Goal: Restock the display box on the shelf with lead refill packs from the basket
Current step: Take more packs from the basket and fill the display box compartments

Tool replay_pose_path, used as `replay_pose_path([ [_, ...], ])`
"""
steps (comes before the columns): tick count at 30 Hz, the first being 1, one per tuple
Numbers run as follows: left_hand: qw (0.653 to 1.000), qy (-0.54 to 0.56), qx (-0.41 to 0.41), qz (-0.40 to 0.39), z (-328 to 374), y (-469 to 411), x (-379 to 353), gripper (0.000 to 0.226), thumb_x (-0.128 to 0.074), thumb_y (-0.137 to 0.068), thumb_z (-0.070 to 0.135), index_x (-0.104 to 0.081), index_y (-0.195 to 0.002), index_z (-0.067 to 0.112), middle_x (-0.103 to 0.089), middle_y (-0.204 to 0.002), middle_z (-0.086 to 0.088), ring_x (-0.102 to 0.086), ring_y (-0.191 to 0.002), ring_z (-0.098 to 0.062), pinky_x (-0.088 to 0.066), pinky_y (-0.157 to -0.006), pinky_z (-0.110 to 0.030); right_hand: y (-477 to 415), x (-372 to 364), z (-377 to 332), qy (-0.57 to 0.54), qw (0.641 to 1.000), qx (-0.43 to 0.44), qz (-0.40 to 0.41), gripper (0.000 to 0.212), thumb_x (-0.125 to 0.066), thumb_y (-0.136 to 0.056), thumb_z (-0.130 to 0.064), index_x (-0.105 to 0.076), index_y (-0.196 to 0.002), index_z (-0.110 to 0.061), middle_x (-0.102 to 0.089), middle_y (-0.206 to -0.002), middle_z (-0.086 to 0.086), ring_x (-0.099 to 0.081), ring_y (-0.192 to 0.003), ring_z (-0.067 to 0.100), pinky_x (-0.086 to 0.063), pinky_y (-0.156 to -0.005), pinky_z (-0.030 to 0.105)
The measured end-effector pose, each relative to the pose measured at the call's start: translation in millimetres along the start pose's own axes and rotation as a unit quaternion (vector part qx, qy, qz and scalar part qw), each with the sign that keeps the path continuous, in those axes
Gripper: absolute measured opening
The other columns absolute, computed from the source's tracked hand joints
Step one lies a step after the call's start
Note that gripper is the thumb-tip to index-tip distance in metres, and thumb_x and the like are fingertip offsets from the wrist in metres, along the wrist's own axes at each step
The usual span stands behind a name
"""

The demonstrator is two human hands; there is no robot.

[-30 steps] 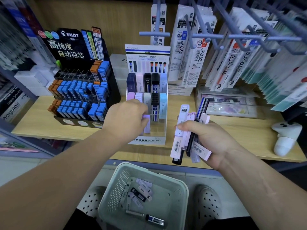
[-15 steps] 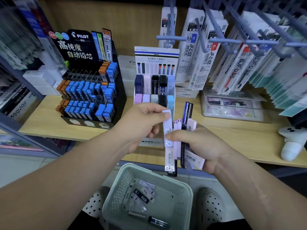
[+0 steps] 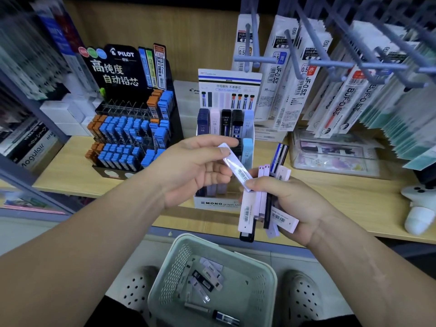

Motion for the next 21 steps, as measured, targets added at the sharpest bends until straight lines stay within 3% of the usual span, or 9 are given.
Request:
replay_pose_path([
  [4,0.997,0.004,-0.020,-0.074,7,2,0,0.035,-0.063,-0.082,0.002,-0.066,-0.118,0.003,-0.072,-0.093,-0.015,-0.069,-0.074,-0.018,-0.060,-0.068,-0.024,1,0,1,-0.038,0.999,-0.020,-0.004,0.012,-0.069,-0.085,-0.006,-0.069,-0.078,-0.015,-0.066,-0.070,0.006,-0.060,-0.055,0.018,-0.051,-0.051,0.029],
  [7,0.995,-0.007,-0.047,-0.086,10,3,1,0.032,-0.062,-0.082,0.001,-0.067,-0.113,0.002,-0.072,-0.109,-0.016,-0.071,-0.073,-0.017,-0.060,-0.065,-0.022,1,-2,1,-0.061,0.998,-0.025,-0.008,0.014,-0.069,-0.083,-0.004,-0.071,-0.077,-0.017,-0.067,-0.071,0.006,-0.062,-0.055,0.016,-0.050,-0.047,0.029],
  [10,0.996,-0.009,-0.079,-0.043,16,1,7,0.022,-0.064,-0.078,0.005,-0.071,-0.100,0.006,-0.075,-0.099,-0.016,-0.070,-0.065,-0.016,-0.059,-0.060,-0.022,0,-3,1,-0.070,0.997,-0.018,-0.016,0.015,-0.075,-0.072,-0.005,-0.074,-0.082,-0.016,-0.071,-0.081,0.011,-0.066,-0.066,0.021,-0.053,-0.055,0.032],
  [13,0.990,-0.024,-0.136,0.023,34,1,23,0.011,-0.069,-0.076,0.009,-0.069,-0.087,0.007,-0.073,-0.080,-0.014,-0.068,-0.060,-0.017,-0.057,-0.055,-0.022,-1,0,1,-0.072,0.997,-0.012,0.005,0.019,-0.071,-0.081,-0.001,-0.072,-0.095,-0.013,-0.074,-0.089,0.013,-0.069,-0.067,0.021,-0.053,-0.051,0.030],
  [17,0.957,-0.168,-0.203,0.125,57,9,48,0.022,-0.077,-0.070,0.014,-0.065,-0.085,0.002,-0.072,-0.070,-0.015,-0.068,-0.056,-0.021,-0.057,-0.052,-0.027,-3,8,1,-0.062,0.997,-0.002,0.041,0.018,-0.070,-0.085,-0.002,-0.071,-0.098,-0.014,-0.074,-0.093,0.012,-0.068,-0.069,0.019,-0.054,-0.052,0.030],
  [19,0.936,-0.253,-0.207,0.135,58,13,49,0.027,-0.079,-0.071,0.013,-0.066,-0.087,-0.003,-0.072,-0.072,-0.017,-0.070,-0.060,-0.025,-0.059,-0.055,-0.032,-4,11,-1,-0.058,0.997,0.002,0.049,0.020,-0.071,-0.085,-0.003,-0.070,-0.100,-0.015,-0.073,-0.090,0.010,-0.067,-0.070,0.020,-0.054,-0.056,0.031],
  [21,0.915,-0.333,-0.190,0.126,54,14,46,0.016,-0.080,-0.076,0.007,-0.069,-0.086,-0.001,-0.073,-0.072,-0.014,-0.072,-0.064,-0.023,-0.059,-0.061,-0.032,-4,12,-2,-0.055,0.997,0.007,0.053,0.020,-0.071,-0.084,-0.003,-0.070,-0.101,-0.015,-0.072,-0.084,0.008,-0.066,-0.069,0.020,-0.053,-0.058,0.031],
])
Point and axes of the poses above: each hand's wrist, its own y-axis away from the middle knuckle, its own x-axis out of the back of the hand, z = x × y, the point moved 7 cm from there along -y, towards the middle knuckle
